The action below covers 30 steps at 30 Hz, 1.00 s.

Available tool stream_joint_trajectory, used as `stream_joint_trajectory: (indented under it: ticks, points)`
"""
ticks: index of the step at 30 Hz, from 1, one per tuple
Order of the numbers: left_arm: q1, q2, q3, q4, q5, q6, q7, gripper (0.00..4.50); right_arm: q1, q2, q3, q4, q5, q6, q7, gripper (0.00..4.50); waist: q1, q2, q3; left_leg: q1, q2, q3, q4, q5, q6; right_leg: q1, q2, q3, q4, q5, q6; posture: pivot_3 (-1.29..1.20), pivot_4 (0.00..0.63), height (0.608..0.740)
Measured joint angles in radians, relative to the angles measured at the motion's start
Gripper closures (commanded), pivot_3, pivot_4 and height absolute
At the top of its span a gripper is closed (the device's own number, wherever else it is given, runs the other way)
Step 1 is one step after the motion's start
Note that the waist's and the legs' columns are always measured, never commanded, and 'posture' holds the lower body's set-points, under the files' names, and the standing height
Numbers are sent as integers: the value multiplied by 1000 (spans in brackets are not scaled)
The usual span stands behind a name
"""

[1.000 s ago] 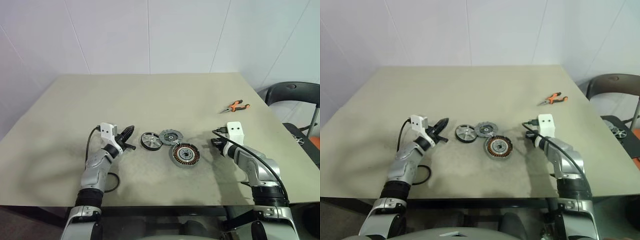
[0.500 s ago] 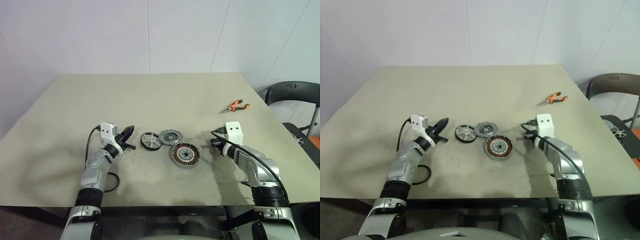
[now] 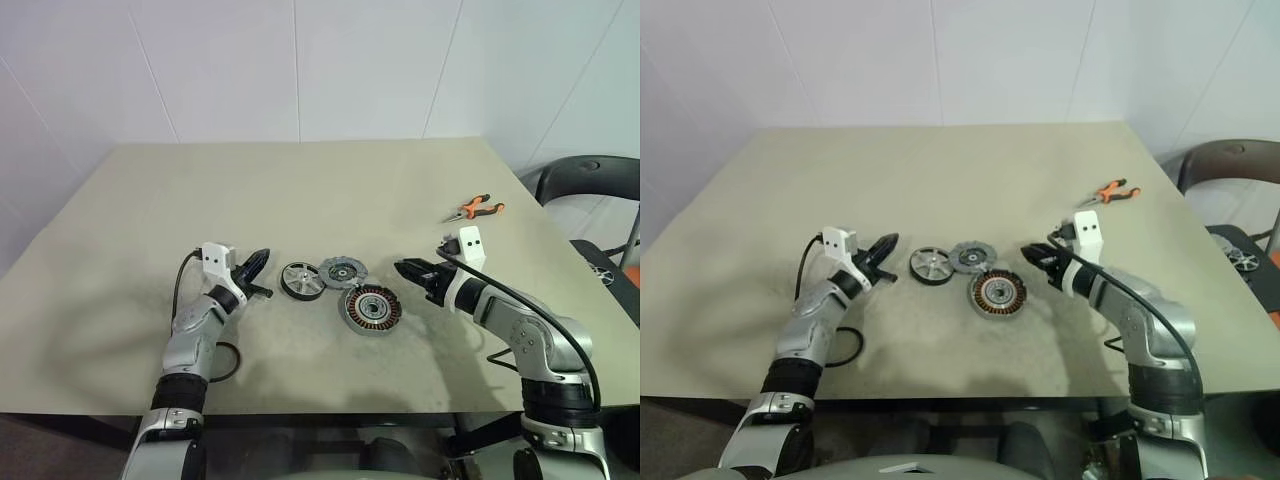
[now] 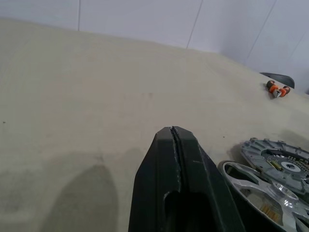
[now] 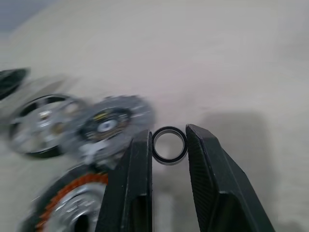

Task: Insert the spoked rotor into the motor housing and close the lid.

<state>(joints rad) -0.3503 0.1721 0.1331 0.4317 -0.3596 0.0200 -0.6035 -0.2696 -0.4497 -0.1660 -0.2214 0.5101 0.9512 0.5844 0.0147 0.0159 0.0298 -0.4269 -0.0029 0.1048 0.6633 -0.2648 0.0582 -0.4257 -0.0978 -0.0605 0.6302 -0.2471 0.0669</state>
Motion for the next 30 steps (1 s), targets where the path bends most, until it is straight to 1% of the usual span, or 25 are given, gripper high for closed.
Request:
stream_joint_trajectory:
  ticks: [3,5,10,18,30]
  points:
    - [-2,-1,0,0,0,0,-1,4500,36,-77,80,-85,32,18,89,3830,-1,0,0,0,0,0,0,0,0,0,0,0,0,0,0,0,0,740]
    - [-2,-1,0,0,0,0,-2,4500,42,-103,129,-104,27,10,118,3830,-1,0,0,0,0,0,1,0,0,0,0,0,0,0,0,0,0,740]
    - [-2,-2,0,0,0,0,-3,4500,41,-159,240,-105,-40,-79,160,3830,0,-1,1,0,0,0,2,0,0,1,0,0,0,0,0,0,0,740]
    - [4,-6,0,-3,0,0,0,4500,12,-157,312,-30,-137,-192,165,3830,1,-1,1,0,0,0,2,0,0,1,0,-1,0,0,0,0,0,740]
    - [7,-1,0,-4,-2,3,-4,4500,11,-157,331,13,-187,-222,170,3830,0,-1,1,0,0,0,2,0,0,1,0,-1,1,0,0,0,0,740]
